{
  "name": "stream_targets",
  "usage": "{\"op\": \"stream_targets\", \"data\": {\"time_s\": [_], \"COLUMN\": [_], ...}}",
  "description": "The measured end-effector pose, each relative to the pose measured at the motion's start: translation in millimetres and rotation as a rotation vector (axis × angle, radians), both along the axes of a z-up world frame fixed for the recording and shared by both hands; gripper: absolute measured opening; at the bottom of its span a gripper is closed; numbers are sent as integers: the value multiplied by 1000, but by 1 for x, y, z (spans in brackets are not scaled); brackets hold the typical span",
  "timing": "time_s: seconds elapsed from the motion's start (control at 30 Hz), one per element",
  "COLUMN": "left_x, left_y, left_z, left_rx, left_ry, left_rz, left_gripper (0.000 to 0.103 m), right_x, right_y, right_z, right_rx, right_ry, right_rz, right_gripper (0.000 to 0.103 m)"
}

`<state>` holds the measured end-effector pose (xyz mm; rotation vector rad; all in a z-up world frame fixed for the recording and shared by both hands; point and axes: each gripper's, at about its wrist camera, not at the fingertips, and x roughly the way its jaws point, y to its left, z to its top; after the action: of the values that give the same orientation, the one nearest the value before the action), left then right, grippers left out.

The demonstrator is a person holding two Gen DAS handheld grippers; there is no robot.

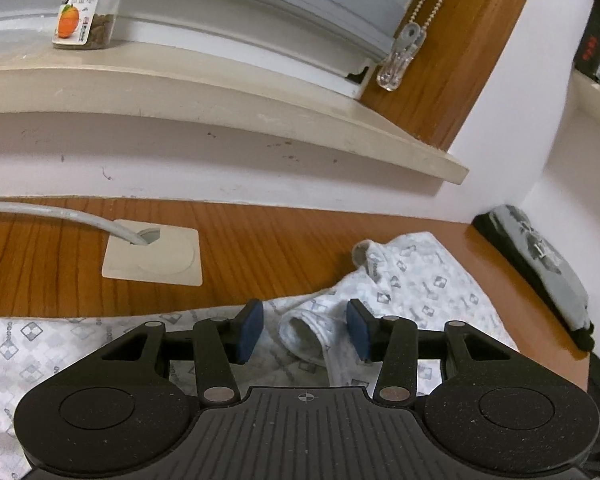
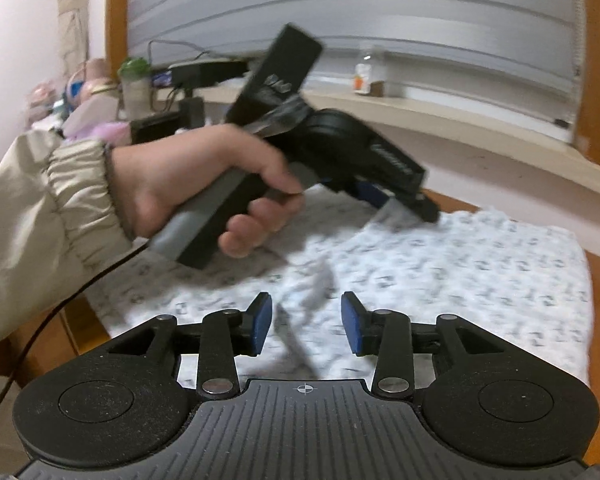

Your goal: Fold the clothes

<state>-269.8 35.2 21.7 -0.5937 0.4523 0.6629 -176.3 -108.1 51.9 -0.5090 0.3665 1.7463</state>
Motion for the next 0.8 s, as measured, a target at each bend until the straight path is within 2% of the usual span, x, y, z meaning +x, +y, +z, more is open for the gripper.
{"op": "stream_targets", "data": {"time_s": [0.07, 0.1, 0.13, 0.17, 0.3, 0.5, 0.6, 0.67, 0.73, 0.77, 0.8], "left_x": [0, 1, 1, 0, -7, -50, -59, -57, -53, -52, -51], "left_y": [-1, -2, -3, -5, -17, -45, -48, -42, -39, -39, -39], "left_z": [0, 0, 0, 2, 15, 47, 40, 25, 14, 12, 14], "left_rx": [12, 19, 25, 33, 69, 63, 73, 46, 27, 42, 59], "left_ry": [11, 17, 23, 23, -2, -116, -48, 9, 46, 62, 67], "left_rz": [1, 2, 3, -2, -13, 7, 37, 39, 35, 46, 57], "left_gripper": [28, 24, 17, 8, 5, 5, 6, 7, 13, 15, 15], "right_x": [-3, -3, -2, -2, -1, 1, 2, 2, -1, 0, 2], "right_y": [4, 5, 7, 5, -5, -20, -28, -29, -24, -23, -26], "right_z": [-2, -4, -5, -3, 5, 17, 24, 23, 14, 13, 13], "right_rx": [-5, -8, -12, -8, 20, 62, 83, 80, 51, 47, 53], "right_ry": [-16, -16, -15, -10, 13, 49, 67, 74, 72, 72, 77], "right_rz": [-2, -3, -4, 1, 24, 59, 77, 82, 81, 82, 82], "right_gripper": [37, 32, 13, 9, 7, 6, 6, 8, 13, 25, 31]}}
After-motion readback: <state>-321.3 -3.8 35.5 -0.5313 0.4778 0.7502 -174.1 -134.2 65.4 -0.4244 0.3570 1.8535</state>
